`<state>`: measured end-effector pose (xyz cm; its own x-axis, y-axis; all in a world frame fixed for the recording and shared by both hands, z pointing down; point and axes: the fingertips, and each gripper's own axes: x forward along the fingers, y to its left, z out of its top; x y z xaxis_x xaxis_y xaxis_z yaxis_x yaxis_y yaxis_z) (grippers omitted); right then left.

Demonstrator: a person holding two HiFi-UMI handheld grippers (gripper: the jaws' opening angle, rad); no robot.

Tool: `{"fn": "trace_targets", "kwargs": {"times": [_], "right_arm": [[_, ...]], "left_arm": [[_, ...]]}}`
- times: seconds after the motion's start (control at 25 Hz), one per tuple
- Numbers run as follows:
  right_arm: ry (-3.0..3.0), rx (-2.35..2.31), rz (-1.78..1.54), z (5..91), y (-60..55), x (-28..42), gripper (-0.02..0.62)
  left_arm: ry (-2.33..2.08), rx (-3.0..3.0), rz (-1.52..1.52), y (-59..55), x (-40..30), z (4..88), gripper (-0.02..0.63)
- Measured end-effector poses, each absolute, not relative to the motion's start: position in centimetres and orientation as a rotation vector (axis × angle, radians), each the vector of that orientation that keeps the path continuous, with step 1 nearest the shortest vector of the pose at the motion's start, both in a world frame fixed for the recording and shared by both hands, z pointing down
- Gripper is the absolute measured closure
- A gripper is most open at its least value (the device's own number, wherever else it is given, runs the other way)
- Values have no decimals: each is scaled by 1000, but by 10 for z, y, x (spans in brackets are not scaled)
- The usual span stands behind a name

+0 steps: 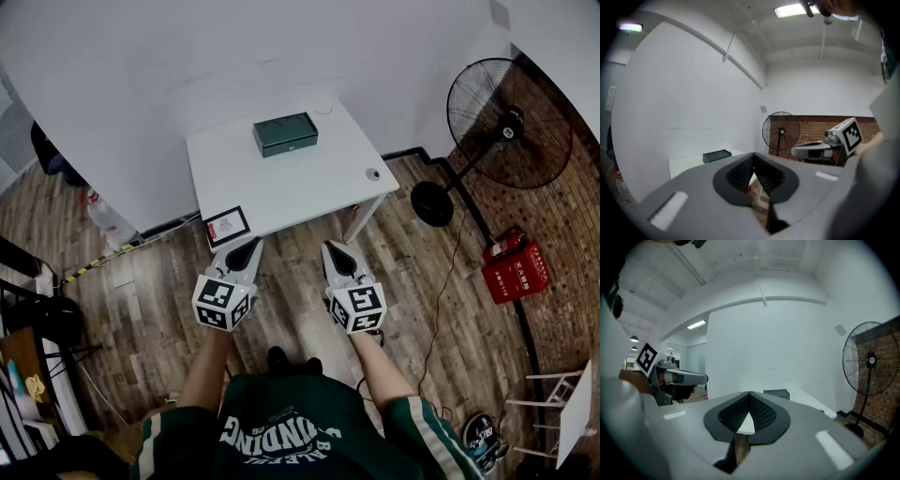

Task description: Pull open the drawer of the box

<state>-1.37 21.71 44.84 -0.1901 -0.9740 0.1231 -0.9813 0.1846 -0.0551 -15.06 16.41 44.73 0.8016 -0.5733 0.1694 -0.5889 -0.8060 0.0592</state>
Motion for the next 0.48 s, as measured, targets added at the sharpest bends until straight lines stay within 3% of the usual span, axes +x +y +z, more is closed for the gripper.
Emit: {"fn": "trace_targets", "kwargs": {"times": [0.48], "right_arm": [[-2411, 1991, 205, 451, 205, -34, 594]], "left_arm": [[-887, 2891, 230, 150, -164, 455, 554]]}}
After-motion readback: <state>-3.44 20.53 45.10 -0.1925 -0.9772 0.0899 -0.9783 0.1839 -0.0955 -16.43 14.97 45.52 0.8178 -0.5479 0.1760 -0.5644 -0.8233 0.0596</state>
